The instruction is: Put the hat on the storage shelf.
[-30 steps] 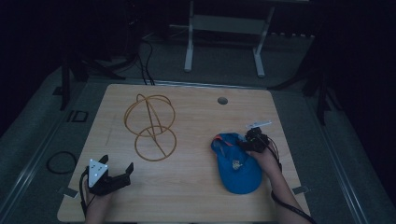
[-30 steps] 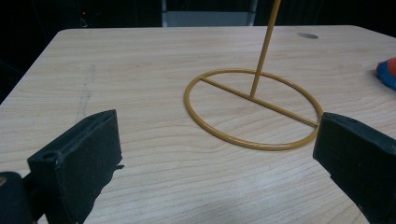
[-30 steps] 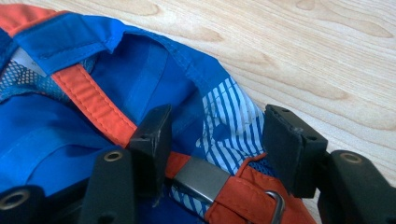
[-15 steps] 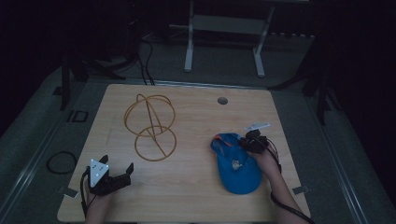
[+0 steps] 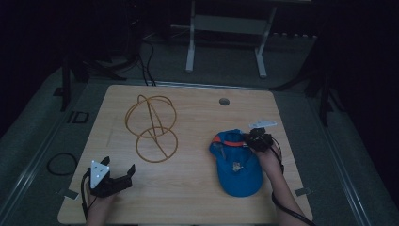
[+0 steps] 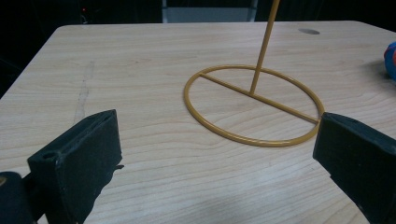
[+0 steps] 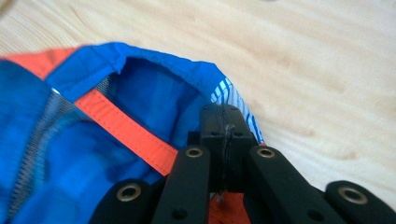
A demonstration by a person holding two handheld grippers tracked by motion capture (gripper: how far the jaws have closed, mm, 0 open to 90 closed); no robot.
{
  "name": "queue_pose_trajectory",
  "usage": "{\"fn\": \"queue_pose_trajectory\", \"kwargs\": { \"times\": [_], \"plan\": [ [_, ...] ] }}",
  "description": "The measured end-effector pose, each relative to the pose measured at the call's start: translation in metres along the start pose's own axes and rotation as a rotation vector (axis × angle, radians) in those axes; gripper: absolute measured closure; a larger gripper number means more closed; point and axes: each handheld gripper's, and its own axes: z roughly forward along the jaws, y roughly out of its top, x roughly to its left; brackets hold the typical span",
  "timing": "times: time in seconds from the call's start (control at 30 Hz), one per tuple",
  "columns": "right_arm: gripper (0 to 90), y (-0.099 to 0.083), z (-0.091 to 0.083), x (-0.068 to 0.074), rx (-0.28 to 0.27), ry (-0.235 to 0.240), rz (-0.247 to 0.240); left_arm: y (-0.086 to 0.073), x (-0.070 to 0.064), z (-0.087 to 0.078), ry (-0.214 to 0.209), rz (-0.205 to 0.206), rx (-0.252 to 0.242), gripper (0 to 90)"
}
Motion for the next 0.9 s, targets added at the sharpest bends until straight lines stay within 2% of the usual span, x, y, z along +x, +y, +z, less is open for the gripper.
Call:
{"fn": "queue_pose_trajectory", "kwargs": {
  "times": [0.1,0.3,0.43,0.5,0.63,0.9],
  "plan": [
    [89.8,0.008,-0.013,0.002,-0.042,0.004,-0.005,0.0,-0.001,0.0,-0.004,0.0,0.001,1.4],
    [89.7,0.022,-0.039,0.007,-0.118,0.004,-0.01,0.002,-0.004,0.001,0.002,0.036,0.055,1.5],
    [89.7,0.032,-0.056,0.013,-0.16,0.003,-0.032,0.005,-0.009,0.0,-0.03,0.052,0.081,1.5],
    [89.8,0.036,-0.064,0.015,-0.178,0.005,-0.041,0.007,-0.012,-0.001,-0.065,0.056,0.091,1.5],
    [89.8,0.044,-0.081,0.018,-0.226,0.013,-0.043,0.01,-0.019,-0.002,-0.087,0.08,0.116,1.4],
    [89.8,0.057,-0.114,0.024,-0.303,0.022,-0.069,0.023,-0.041,-0.009,-0.179,0.107,0.113,1.4]
  ]
}}
